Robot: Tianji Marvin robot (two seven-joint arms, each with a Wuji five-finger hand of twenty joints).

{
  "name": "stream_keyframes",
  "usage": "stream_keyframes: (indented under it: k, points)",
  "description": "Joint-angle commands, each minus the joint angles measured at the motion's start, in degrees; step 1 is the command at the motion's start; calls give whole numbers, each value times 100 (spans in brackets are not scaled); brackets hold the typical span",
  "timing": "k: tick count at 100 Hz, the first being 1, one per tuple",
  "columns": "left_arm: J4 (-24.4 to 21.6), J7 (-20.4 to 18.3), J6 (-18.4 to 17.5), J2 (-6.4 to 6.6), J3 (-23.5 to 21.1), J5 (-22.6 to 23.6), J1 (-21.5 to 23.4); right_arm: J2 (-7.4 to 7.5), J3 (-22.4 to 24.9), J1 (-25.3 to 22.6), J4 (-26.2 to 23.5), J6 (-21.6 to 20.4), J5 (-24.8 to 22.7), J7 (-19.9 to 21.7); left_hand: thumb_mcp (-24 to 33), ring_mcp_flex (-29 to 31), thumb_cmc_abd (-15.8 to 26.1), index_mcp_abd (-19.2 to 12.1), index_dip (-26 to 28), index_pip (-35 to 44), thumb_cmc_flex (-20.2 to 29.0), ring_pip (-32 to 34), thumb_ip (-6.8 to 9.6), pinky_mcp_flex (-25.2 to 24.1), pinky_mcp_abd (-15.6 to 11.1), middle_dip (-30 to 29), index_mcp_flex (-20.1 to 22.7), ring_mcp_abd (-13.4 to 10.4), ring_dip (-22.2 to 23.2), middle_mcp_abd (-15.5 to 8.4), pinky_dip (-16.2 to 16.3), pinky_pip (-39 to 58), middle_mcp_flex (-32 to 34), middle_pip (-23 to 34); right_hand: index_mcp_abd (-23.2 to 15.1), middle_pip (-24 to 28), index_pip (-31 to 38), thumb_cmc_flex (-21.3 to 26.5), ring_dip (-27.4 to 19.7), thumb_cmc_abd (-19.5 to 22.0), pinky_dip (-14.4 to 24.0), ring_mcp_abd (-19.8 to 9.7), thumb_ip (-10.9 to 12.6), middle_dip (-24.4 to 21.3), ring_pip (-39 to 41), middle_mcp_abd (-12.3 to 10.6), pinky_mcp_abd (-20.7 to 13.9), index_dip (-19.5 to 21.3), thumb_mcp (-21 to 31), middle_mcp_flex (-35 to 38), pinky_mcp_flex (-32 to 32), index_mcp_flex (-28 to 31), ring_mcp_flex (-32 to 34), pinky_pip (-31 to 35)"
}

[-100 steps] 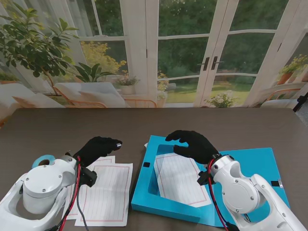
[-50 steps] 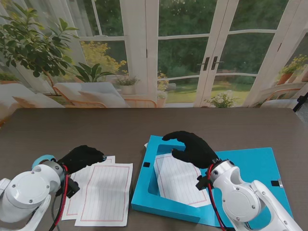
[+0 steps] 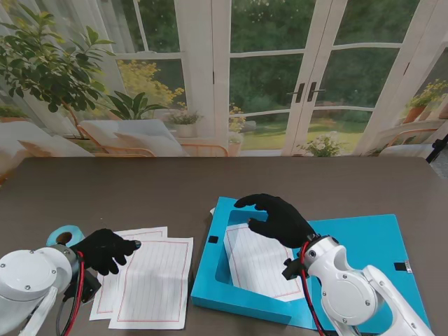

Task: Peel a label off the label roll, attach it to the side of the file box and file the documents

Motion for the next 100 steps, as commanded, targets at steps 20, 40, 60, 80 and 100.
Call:
stream_keyframes:
  k: [20, 40, 60, 80, 100]
  points:
    - [163, 501, -1094, -152, -99, 654, 442, -30, -16, -83, -68, 51, 82, 88, 177, -232, 31, -276, 56, 212, -202, -265, 70, -561, -338, 47, 368, 110, -222, -163, -364, -131, 260, 78, -29, 56, 70, -157, 95, 139, 161, -9, -33, 87, 119, 50, 77, 49, -13, 216, -2611, 218, 126, -98]
    - [404, 1216, -2006, -326, -242, 966, 862, -26, -81, -66, -61, 81, 114, 117, 569, -410, -163, -586, 178, 449, -359, -383, 6, -1005, -476, 34, 795, 19, -218, -276, -468, -313, 365, 119, 17, 61, 81, -122, 109, 204, 176, 1, 14, 82, 183, 72, 79, 43, -63, 224, -2606, 201, 155, -81]
    - [455, 1331, -2160, -366, -477, 1073, 1226, -22, -122, -47, -14, 123, 137, 150, 222, -1204, -31, -875, 208, 431, -378, -1482, -5, -2063, -959, -160, 794, -462, -784, -473, -1406, -1410, -181, -81, 43, 75, 107, -77, 118, 229, 181, -2, 59, 81, 233, 87, 82, 40, -91, 232, -2607, 203, 169, -67]
    - [575, 1304, -2015, -392, -652, 777, 1399, -24, -176, -12, 25, 170, 183, 163, -294, -1677, 179, -1004, 127, 251, -332, -2676, 31, -2449, -1219, -698, 609, -870, -1438, -629, -2080, -3165, -727, -263, 57, 87, 123, -59, 122, 281, 183, 5, 97, 77, 272, 103, 87, 29, -130, 251, -2609, 218, 183, -58]
    - [799, 1285, -1947, -419, -700, 245, 1372, -18, -186, -7, 26, 219, 199, 203, -1042, -1915, 452, -1199, 71, 209, -248, -3275, 95, -2456, -1373, -911, 560, -1071, -1602, -724, -1971, -4384, -1150, -365, 82, 100, 144, -46, 121, 324, 182, 5, 122, 76, 296, 110, 84, 21, -158, 268, -2613, 222, 191, -50]
